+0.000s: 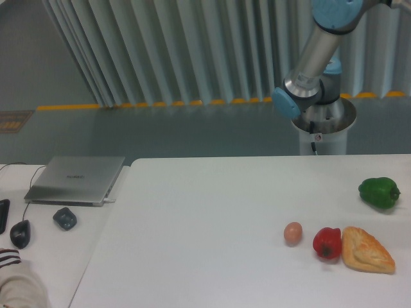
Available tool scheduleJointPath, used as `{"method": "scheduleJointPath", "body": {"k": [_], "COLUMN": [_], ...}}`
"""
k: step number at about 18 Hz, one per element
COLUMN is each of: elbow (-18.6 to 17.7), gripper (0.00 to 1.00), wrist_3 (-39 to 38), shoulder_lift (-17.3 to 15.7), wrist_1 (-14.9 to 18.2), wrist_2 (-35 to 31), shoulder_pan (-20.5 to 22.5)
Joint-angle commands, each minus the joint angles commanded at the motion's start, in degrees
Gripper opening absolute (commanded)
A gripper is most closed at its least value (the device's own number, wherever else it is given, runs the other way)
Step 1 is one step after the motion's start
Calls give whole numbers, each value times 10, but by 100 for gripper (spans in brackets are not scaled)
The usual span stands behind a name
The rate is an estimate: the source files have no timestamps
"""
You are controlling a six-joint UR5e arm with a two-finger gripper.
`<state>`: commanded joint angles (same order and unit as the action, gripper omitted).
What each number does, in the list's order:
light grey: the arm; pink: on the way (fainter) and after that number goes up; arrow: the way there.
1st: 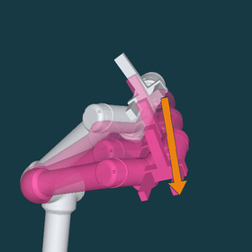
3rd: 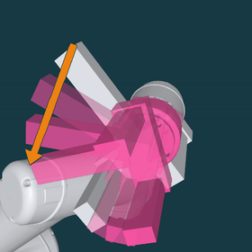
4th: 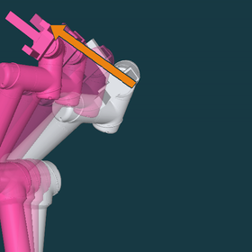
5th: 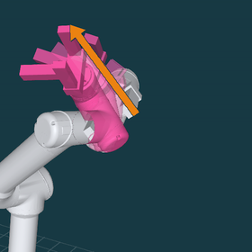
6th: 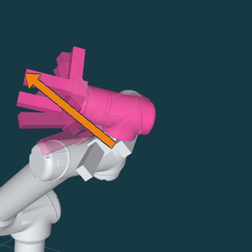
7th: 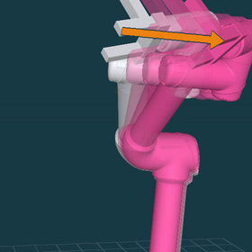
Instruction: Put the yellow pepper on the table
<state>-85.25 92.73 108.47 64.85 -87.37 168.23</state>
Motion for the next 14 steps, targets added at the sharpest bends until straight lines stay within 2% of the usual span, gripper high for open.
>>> {"method": "scheduleJointPath", "body": {"k": [3, 7, 10, 14], "elbow": [-9, -50, -79, -101], "gripper": [45, 45, 45, 45], "wrist_3": [-3, -30, -93, -109], "shoulder_lift": [-27, -52, -54, -38], "wrist_1": [23, 18, 0, -27], "wrist_2": [21, 22, 18, 2], "shoulder_pan": [-23, -83, -133, -156]}}
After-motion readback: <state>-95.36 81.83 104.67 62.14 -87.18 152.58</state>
